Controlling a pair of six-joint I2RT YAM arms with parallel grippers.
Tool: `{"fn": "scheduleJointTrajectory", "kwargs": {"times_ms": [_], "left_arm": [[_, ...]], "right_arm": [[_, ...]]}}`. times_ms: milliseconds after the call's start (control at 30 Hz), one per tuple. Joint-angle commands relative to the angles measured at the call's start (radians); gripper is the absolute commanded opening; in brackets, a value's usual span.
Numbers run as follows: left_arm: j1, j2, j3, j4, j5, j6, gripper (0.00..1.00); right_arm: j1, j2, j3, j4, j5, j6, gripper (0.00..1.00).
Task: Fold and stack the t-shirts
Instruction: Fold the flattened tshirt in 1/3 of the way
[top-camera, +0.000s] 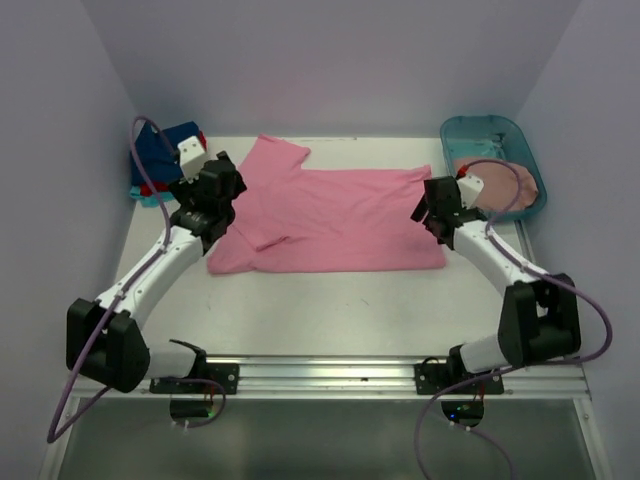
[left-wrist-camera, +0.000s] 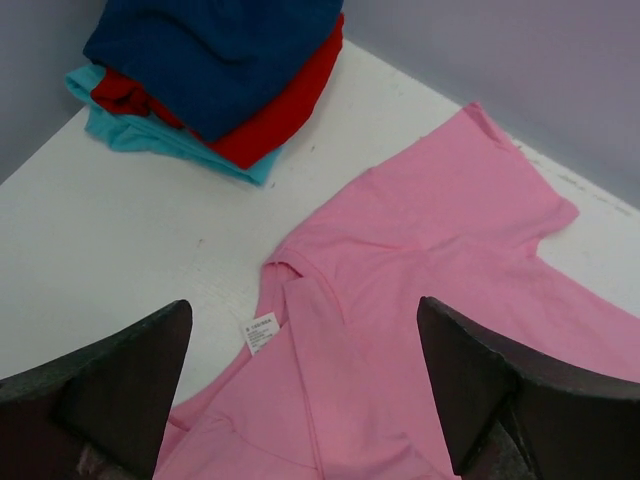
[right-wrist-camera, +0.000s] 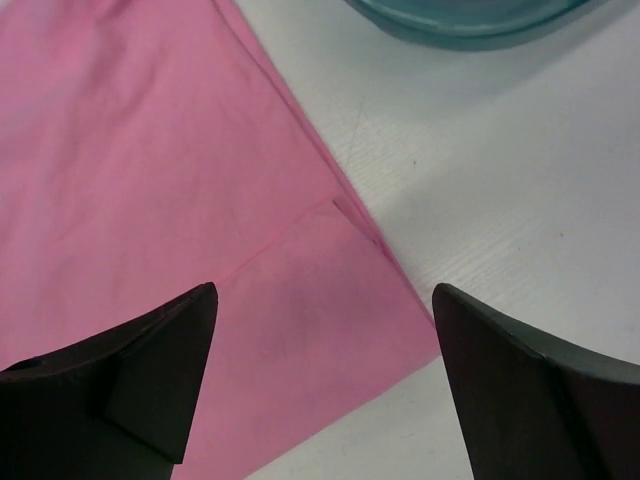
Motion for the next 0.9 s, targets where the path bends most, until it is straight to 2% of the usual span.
{"fn": "scheduleJointTrajectory", "kwargs": {"times_ms": [0, 100, 133, 167, 200, 233, 267, 300, 333, 533, 867], "left_arm": [[0.007, -0.140, -0.030, 0.037, 0.019, -0.021, 0.98], [0.006, -0.219, -0.112, -0.013, 0.134, -0.042, 1.00], [0.006, -0.231, -0.136, -0.024, 0.168, -0.044, 0.95], [0.006, -0.242, -0.161, -0.035, 0.229, -0.051, 0.91], [0.006, -0.256, -0.213, -0.044, 0.255, -0.057, 0.85], [0.006, -0.259, -0.236, -0.050, 0.275, -0.073, 0.59], [0.006, -0.262, -0.283, -0.049, 0.312, -0.077, 0.39], [0.006, -0.262, -0.307, -0.020, 0.321, -0.082, 0.02], [0.006, -0.259, -0.325, -0.010, 0.326, -0.099, 0.00], [0.006, -0.168, -0.362, 0.037, 0.303, -0.116, 0.00], [0.006, -0.046, -0.442, 0.192, 0.255, -0.108, 0.00]], "right_arm": [[0.009, -0.166, -0.042, 0.086, -0.046, -0.062, 0.93], [0.027, -0.243, -0.073, 0.070, -0.086, -0.088, 0.91], [0.030, -0.255, -0.077, 0.048, -0.091, -0.090, 0.90], [0.032, -0.263, -0.082, 0.039, -0.111, -0.096, 0.82], [0.030, -0.269, -0.096, 0.028, -0.144, -0.099, 0.70], [0.032, -0.269, -0.108, 0.031, -0.166, -0.104, 0.41], [0.032, -0.267, -0.117, 0.036, -0.183, -0.096, 0.00], [0.032, -0.251, -0.131, 0.030, -0.215, -0.090, 0.00], [0.032, -0.243, -0.140, 0.037, -0.233, -0.084, 0.00], [0.035, -0.099, -0.156, 0.066, -0.353, -0.074, 0.00], [0.052, 0.052, -0.215, 0.149, -0.372, -0.065, 0.00]]}}
